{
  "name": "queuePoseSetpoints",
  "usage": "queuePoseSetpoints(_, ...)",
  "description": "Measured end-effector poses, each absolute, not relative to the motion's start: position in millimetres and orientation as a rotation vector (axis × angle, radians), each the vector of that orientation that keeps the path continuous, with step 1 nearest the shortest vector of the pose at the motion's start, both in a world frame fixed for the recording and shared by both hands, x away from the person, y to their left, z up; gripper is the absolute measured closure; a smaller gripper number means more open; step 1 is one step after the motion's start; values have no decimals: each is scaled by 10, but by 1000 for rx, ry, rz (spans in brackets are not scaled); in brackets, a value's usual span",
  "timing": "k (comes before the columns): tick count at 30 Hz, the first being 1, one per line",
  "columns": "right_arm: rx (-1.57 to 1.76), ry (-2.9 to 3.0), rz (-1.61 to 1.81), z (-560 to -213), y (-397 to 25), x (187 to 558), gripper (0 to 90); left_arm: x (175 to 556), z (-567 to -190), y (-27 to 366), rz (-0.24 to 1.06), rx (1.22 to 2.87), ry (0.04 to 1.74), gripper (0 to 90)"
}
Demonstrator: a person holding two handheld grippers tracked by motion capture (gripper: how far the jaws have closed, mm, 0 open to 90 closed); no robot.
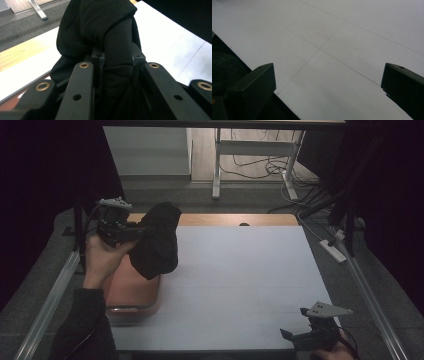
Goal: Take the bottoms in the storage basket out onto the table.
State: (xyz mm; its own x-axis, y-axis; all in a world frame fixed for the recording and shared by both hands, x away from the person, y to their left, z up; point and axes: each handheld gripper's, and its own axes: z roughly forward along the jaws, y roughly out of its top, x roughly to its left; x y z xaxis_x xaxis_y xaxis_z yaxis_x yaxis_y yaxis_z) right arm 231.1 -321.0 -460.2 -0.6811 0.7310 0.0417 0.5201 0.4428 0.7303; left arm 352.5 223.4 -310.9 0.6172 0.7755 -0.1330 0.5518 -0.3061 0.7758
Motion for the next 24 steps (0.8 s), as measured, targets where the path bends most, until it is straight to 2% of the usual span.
queuePoseSetpoints(24, 1072, 2419, 1077, -4601, -3209, 2306, 0, 3662, -3054, 1668, 301, 2064, 917, 718)
